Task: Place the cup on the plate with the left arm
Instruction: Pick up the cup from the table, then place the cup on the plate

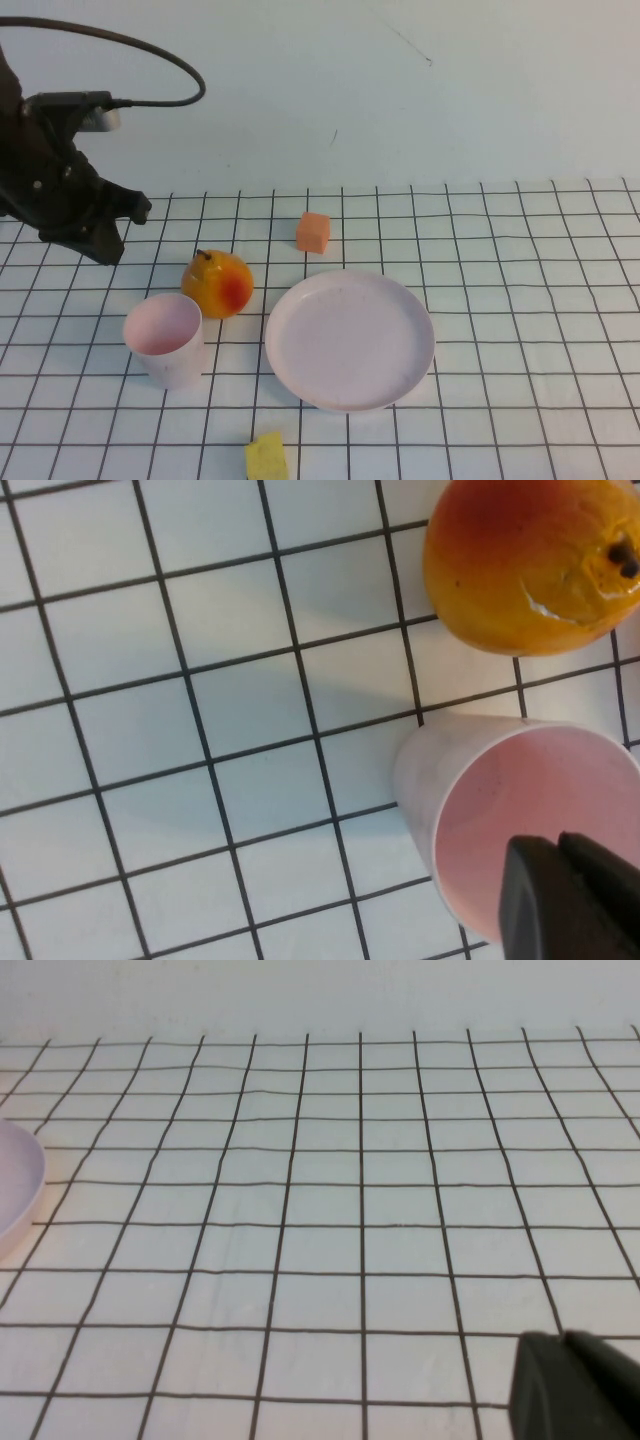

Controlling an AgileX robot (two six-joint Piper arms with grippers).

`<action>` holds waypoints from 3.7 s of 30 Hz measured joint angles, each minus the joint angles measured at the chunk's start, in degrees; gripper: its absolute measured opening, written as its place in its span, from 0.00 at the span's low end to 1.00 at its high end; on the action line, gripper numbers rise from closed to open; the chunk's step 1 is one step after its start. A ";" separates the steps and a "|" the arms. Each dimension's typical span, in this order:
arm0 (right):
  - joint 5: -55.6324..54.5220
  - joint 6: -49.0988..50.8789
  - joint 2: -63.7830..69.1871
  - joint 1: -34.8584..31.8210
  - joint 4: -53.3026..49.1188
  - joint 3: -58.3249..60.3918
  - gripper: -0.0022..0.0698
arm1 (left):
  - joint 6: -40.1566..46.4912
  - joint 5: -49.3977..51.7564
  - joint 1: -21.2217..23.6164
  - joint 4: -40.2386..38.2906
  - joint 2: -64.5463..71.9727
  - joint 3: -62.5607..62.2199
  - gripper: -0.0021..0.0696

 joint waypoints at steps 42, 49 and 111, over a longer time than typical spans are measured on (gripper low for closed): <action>0.00 0.39 0.00 0.00 0.00 0.00 0.03 | -1.91 1.06 -1.60 2.33 15.06 -0.35 0.07; 0.00 0.00 0.00 0.00 0.00 0.00 0.03 | -1.81 1.57 -1.70 2.25 15.04 -0.35 0.04; 0.00 0.39 0.00 0.00 0.00 0.00 0.03 | -7.71 3.38 -24.59 5.74 21.54 -28.15 0.28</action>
